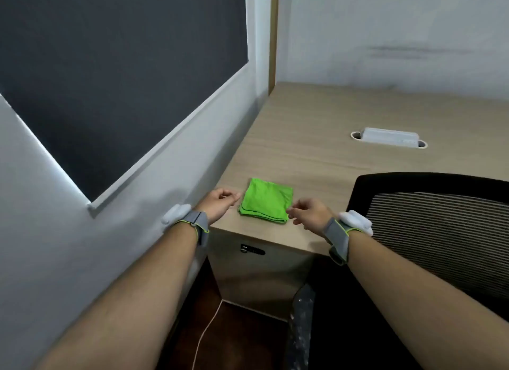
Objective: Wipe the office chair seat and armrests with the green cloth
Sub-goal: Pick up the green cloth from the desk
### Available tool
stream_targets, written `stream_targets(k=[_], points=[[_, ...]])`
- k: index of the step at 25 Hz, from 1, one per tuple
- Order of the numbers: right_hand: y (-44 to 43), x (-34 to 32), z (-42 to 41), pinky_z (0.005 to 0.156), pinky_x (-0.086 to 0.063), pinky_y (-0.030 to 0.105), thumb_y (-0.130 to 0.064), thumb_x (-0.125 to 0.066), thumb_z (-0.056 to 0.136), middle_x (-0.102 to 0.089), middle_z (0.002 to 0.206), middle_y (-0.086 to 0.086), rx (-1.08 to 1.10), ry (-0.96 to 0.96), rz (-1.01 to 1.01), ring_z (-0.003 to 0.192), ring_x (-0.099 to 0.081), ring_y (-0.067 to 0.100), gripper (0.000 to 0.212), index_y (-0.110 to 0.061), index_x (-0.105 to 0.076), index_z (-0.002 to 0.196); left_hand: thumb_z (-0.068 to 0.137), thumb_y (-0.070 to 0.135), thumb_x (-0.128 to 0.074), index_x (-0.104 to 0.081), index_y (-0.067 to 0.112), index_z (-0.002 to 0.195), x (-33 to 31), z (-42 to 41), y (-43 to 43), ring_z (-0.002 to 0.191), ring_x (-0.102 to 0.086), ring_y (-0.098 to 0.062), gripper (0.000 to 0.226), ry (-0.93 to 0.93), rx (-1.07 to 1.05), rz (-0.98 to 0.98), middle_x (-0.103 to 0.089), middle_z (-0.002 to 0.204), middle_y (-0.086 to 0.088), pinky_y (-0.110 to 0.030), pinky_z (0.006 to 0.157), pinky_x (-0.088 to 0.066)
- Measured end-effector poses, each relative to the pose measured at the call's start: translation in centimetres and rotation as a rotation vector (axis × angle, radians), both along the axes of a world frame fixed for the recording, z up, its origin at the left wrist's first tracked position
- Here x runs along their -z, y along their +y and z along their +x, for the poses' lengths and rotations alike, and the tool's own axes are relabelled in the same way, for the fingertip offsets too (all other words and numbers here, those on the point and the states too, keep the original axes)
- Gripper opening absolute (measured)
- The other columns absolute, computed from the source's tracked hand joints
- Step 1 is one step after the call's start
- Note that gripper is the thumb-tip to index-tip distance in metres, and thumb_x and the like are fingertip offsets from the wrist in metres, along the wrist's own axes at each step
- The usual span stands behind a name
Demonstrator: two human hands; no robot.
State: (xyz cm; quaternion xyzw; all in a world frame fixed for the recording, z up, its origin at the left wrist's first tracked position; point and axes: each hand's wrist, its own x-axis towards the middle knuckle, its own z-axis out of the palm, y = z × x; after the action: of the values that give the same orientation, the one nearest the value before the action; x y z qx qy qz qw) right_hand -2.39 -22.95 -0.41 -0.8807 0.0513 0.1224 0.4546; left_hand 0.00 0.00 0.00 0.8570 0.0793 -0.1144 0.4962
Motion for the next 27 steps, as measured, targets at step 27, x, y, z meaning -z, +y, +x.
stream_targets(k=[27], points=[[2.2,9.8,10.3,0.062,-0.041,0.025,0.006,-0.063,0.072,-0.053,0.068,-0.003,0.332,0.148,0.067,0.060,-0.048,0.015,0.040,-0.011,-0.068,0.109,0.074,0.002,-0.066,-0.059,0.019,0.124,10.8,10.9,-2.1,0.095,-0.063,-0.025,0.053,0.077,0.114,0.113,-0.066,0.113,-0.011,-0.023,0.085,-0.050]])
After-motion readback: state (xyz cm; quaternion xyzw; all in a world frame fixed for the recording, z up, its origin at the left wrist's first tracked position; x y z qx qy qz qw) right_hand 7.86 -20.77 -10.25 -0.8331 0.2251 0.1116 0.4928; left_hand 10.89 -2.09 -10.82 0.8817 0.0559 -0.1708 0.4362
